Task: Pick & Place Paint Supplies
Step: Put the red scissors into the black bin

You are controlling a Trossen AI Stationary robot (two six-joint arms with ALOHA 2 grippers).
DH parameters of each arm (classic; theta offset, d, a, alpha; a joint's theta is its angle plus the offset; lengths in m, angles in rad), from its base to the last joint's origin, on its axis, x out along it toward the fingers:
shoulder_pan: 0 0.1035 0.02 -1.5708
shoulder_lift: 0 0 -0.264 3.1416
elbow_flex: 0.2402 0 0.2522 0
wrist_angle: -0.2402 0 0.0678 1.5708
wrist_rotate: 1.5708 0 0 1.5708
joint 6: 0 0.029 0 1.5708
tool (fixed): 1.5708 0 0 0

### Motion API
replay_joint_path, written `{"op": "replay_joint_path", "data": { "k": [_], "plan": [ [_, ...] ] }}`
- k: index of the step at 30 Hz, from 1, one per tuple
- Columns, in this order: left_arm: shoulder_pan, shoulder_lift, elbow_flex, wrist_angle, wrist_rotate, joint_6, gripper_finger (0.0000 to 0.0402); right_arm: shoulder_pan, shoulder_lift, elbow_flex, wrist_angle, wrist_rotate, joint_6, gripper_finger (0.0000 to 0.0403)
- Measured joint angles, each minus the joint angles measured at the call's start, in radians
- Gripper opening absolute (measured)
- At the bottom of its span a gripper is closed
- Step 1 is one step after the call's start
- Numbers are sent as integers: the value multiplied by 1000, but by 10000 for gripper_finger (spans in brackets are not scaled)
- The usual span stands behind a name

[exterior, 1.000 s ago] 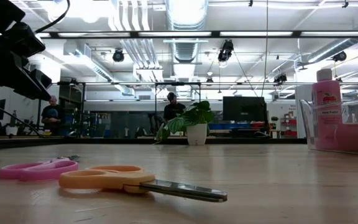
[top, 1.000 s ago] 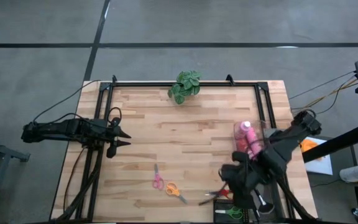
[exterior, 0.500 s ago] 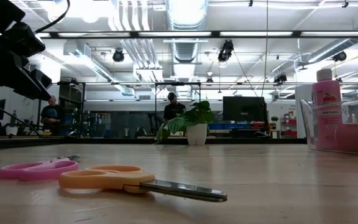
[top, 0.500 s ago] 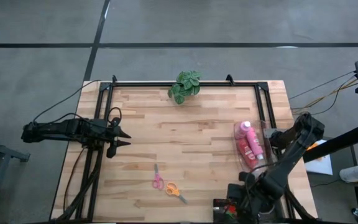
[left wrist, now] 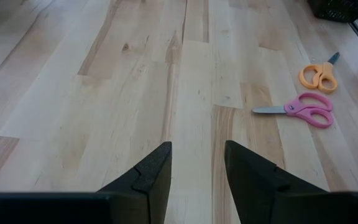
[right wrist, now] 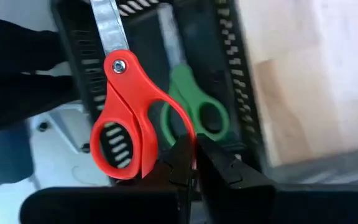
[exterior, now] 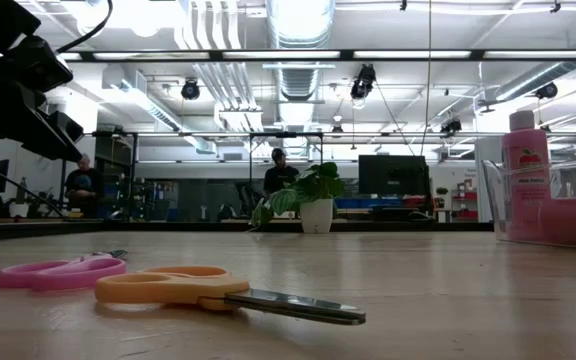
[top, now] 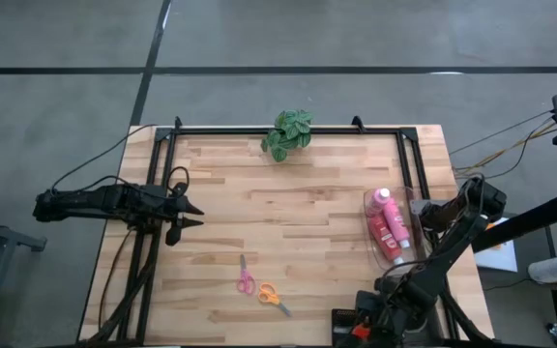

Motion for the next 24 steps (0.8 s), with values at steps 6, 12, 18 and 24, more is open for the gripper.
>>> {"op": "replay_joint_path", "data": {
  "k": [6,12,18,24],
  "plan": [
    [0,0,0,0,0,0,149,0,0,-46,63,-3,4,10],
    [0,0,0,0,0,0,149,0,14,-82,66,-27,72,10],
    [0,0,0,0,0,0,149,0,23,-91,65,-27,75,10],
    [0,0,0,0,0,0,150,0,23,-99,68,-20,75,33]
  ]
}}
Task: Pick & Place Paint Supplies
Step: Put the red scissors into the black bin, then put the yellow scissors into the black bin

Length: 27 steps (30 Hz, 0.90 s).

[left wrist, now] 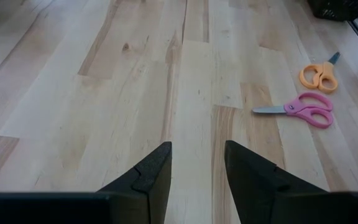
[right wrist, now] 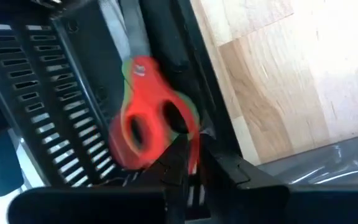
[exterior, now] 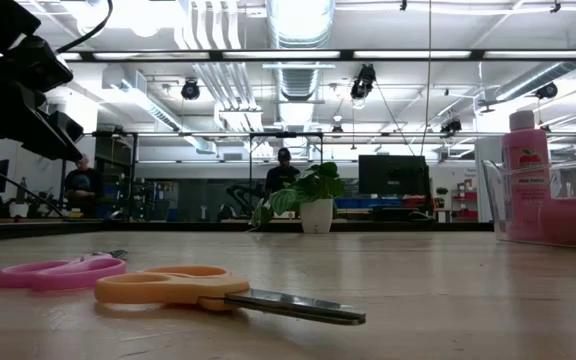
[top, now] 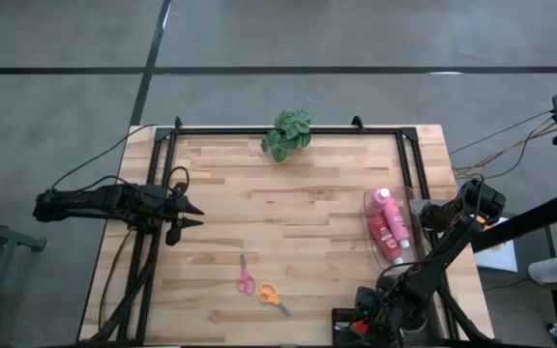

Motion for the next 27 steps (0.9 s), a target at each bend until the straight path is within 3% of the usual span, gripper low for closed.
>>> {"op": "replay_joint_path", "data": {
  "k": [9,27],
  "plan": [
    [0,0,0,0,0,0,149,0,0,-1,0,0,-8,89],
    [0,0,0,0,0,0,149,0,-24,27,-6,-4,-83,95]
  ]
}}
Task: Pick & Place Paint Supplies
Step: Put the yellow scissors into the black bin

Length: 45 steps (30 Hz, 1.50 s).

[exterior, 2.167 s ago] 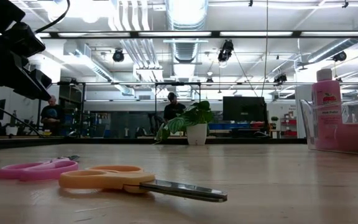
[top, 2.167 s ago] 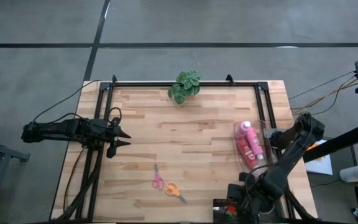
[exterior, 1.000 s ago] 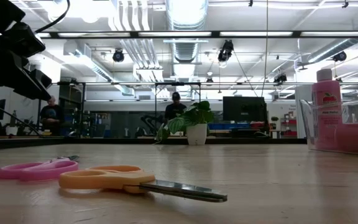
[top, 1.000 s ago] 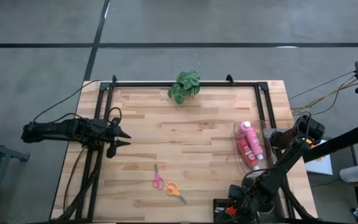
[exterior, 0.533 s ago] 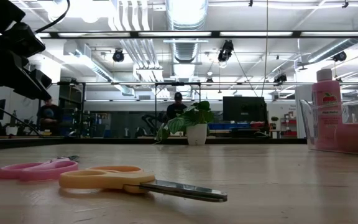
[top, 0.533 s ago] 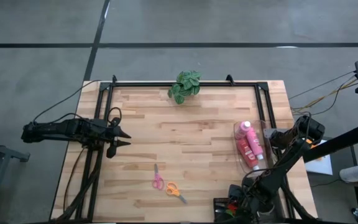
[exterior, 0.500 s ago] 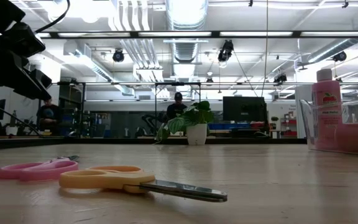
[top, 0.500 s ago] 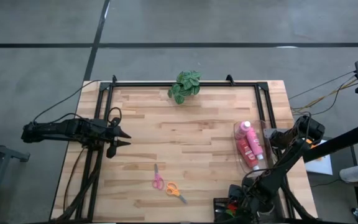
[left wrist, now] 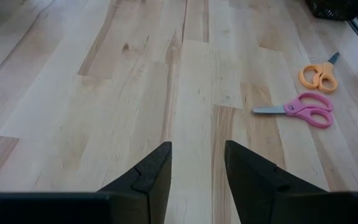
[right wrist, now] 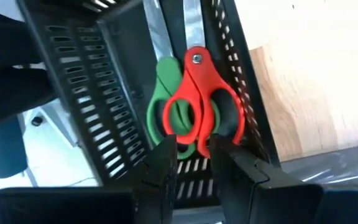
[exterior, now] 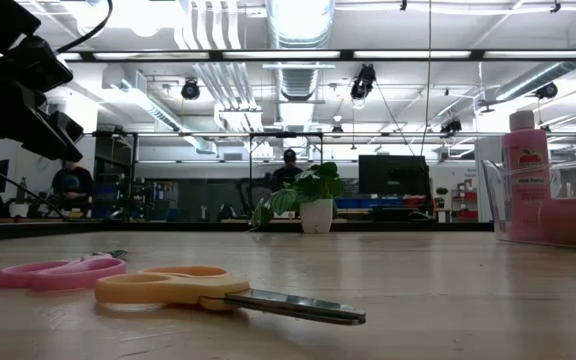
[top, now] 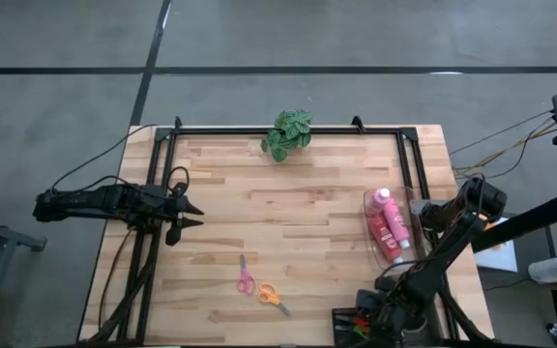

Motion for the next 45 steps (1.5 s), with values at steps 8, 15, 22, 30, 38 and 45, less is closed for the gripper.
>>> {"op": "replay_joint_path", "data": {
  "k": [8,15,22,30,38,45],
  "plan": [
    [0,0,0,0,0,0,149,0,-68,0,-3,10,3,95],
    [0,0,0,0,0,0,149,-25,-194,0,-40,66,-50,95],
    [0,0,0,0,0,0,149,-131,-339,0,-108,152,-170,95],
    [0,0,0,0,0,0,149,-317,-400,0,-103,170,-333,95],
    [0,0,0,0,0,0,149,-424,-376,0,-65,138,-424,95],
    [0,0,0,0,0,0,149,-475,-304,1,-19,106,-446,95]
  ]
}}
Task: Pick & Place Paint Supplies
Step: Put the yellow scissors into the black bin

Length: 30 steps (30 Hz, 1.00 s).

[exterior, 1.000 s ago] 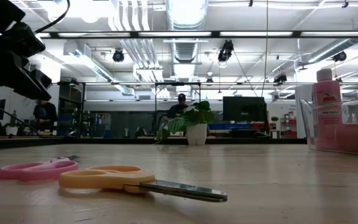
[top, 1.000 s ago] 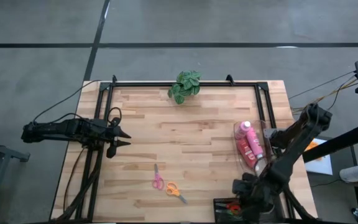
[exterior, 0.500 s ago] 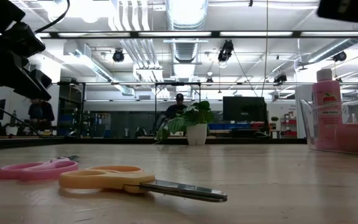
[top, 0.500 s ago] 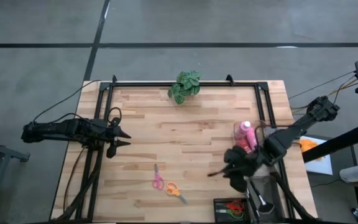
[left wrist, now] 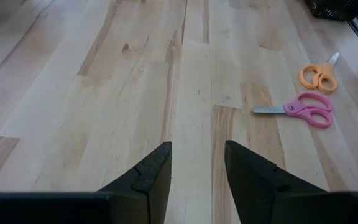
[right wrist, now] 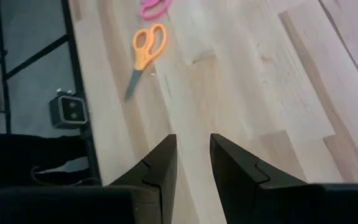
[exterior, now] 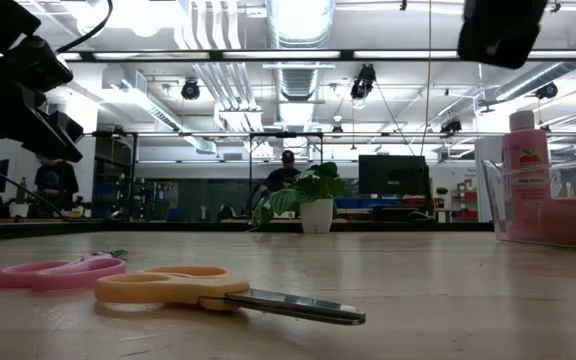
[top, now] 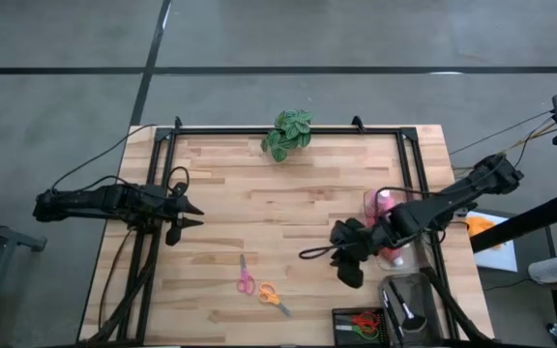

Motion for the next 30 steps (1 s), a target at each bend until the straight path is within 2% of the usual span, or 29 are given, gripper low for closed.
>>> {"op": "replay_joint_path", "data": {
  "k": [8,13,16,21,30],
  "plan": [
    [0,0,0,0,0,0,149,-66,122,0,94,0,5,95],
    [0,0,0,0,0,0,149,-107,209,2,206,-8,78,95],
    [0,0,0,0,0,0,149,-121,273,42,223,-33,71,95],
    [0,0,0,0,0,0,149,-130,396,181,154,-45,25,95],
    [0,0,0,0,0,0,149,-137,685,549,-34,-44,-87,95]
  ]
}}
